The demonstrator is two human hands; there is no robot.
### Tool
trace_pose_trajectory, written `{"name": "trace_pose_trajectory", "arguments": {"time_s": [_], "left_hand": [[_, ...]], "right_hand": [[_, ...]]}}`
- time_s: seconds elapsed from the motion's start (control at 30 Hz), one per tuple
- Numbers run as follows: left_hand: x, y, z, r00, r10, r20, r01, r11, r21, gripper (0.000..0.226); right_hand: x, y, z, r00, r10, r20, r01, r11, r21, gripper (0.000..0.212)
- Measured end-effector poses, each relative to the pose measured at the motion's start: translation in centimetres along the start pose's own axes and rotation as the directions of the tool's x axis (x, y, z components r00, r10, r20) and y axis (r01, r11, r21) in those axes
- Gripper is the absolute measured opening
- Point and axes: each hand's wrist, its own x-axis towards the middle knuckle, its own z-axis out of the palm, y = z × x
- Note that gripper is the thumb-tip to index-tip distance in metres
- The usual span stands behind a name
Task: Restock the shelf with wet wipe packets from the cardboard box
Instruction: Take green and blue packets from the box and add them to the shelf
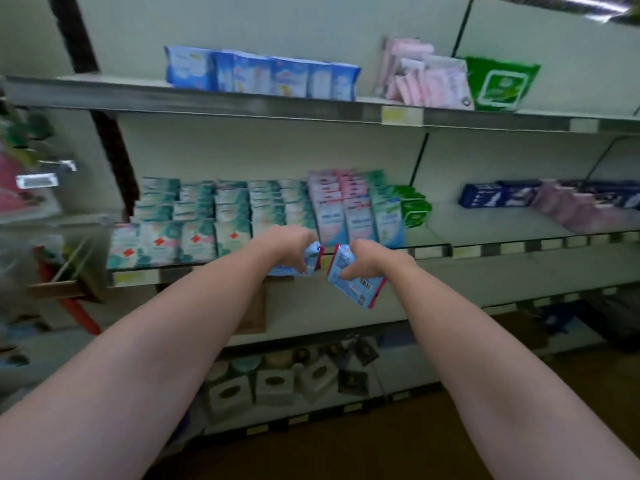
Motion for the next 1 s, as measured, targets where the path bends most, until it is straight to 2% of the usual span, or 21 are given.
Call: {"name": "trace_pose_trajectory", "arguments": {"time_s": [0.1,0.17,0.27,0.37,0.4,0.47,0.53,0.6,0.67,0.83,0.9,1.0], "left_hand": [[2.7,3.6,-0.8,1.0,0.02,0.008,-0.02,1.0,0.007,0.041],[4.8,5.6,-1.2,0.998,0.049,0.028,-0.049,0.999,-0.021,0.041],[8.6,7.9,-1.2,0.99,0.123,0.065,-0.119,0.991,-0.053,0.03],[13.4,9.7,-1.5,0.979,0.144,0.142,-0.132,0.987,-0.088,0.054],[15.1,10.3,-1.8,0.981,0.142,0.136,-0.13,0.987,-0.09,0.053],[18.8,11.5,-2.9,0.983,0.166,0.078,-0.158,0.982,-0.099,0.067],[21.7,13.0,-4.5,0.972,0.235,0.001,-0.233,0.966,-0.115,0.056],[24.5,14.0,-5.5,0.961,0.275,-0.034,-0.278,0.951,-0.135,0.029],[27.7,15.3,-6.1,0.956,0.286,-0.064,-0.292,0.944,-0.15,0.024],[33.7,18.5,-7.3,0.957,0.273,-0.102,-0.286,0.945,-0.16,0.034],[36.0,20.0,-7.8,0.965,0.242,-0.105,-0.257,0.951,-0.169,0.044],[39.4,22.5,-8.7,0.974,0.216,-0.075,-0.226,0.957,-0.183,0.037]], "right_hand": [[0.2,4.3,-0.9,1.0,0.028,0.008,-0.028,0.999,0.018,0.04],[0.9,6.8,-1.4,0.999,0.046,0.001,-0.046,0.998,0.029,0.034],[2.4,10.2,-2.1,0.997,0.075,-0.011,-0.074,0.996,0.053,0.035],[3.9,13.3,-3.4,0.994,0.109,-0.018,-0.108,0.993,0.053,0.041],[4.4,14.3,-4.0,0.993,0.117,-0.026,-0.116,0.993,0.038,0.041],[5.8,16.7,-5.6,0.988,0.147,-0.049,-0.147,0.989,0.01,0.041],[7.3,19.1,-7.2,0.978,0.19,-0.087,-0.189,0.982,0.012,0.045],[8.8,21.3,-8.9,0.966,0.23,-0.114,-0.233,0.973,-0.011,0.049],[10.6,23.6,-10.4,0.954,0.264,-0.139,-0.269,0.963,-0.016,0.045],[13.5,29.1,-12.2,0.916,0.359,-0.18,-0.347,0.933,0.098,0.052],[14.6,31.4,-12.6,0.912,0.362,-0.193,-0.327,0.926,0.19,0.055],[16.4,34.9,-13.3,0.917,0.342,-0.206,-0.266,0.907,0.325,0.074]]}}
